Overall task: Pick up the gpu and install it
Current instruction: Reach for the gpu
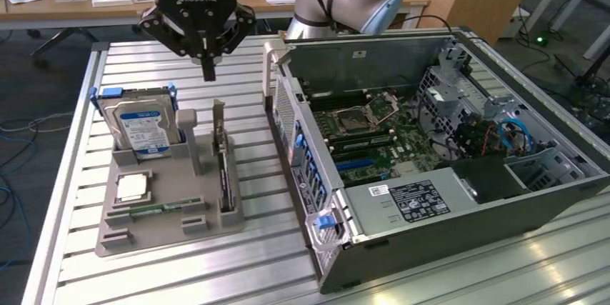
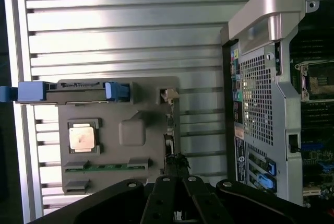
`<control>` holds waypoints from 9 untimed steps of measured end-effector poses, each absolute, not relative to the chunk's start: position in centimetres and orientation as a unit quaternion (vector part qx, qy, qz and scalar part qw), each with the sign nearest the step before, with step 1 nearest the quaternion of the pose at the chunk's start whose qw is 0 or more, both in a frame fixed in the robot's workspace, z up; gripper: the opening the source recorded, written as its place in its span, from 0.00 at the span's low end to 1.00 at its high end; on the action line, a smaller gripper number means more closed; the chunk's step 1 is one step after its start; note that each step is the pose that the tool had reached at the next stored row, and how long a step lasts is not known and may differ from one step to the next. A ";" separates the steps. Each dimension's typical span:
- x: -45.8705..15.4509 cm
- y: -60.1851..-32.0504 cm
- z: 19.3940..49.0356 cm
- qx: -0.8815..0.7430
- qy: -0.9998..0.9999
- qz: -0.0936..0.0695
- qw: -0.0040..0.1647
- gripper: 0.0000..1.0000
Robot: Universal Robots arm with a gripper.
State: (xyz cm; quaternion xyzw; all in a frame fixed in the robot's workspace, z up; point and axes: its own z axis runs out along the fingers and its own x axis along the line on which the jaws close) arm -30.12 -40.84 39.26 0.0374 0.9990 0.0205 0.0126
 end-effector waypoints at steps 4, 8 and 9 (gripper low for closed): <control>-30.1 -41.6 39.3 0.037 0.999 0.019 0.013 0.11; -30.1 -42.4 39.3 0.037 0.999 0.017 0.013 0.11; -30.1 -42.6 39.3 0.037 0.999 0.017 0.013 0.11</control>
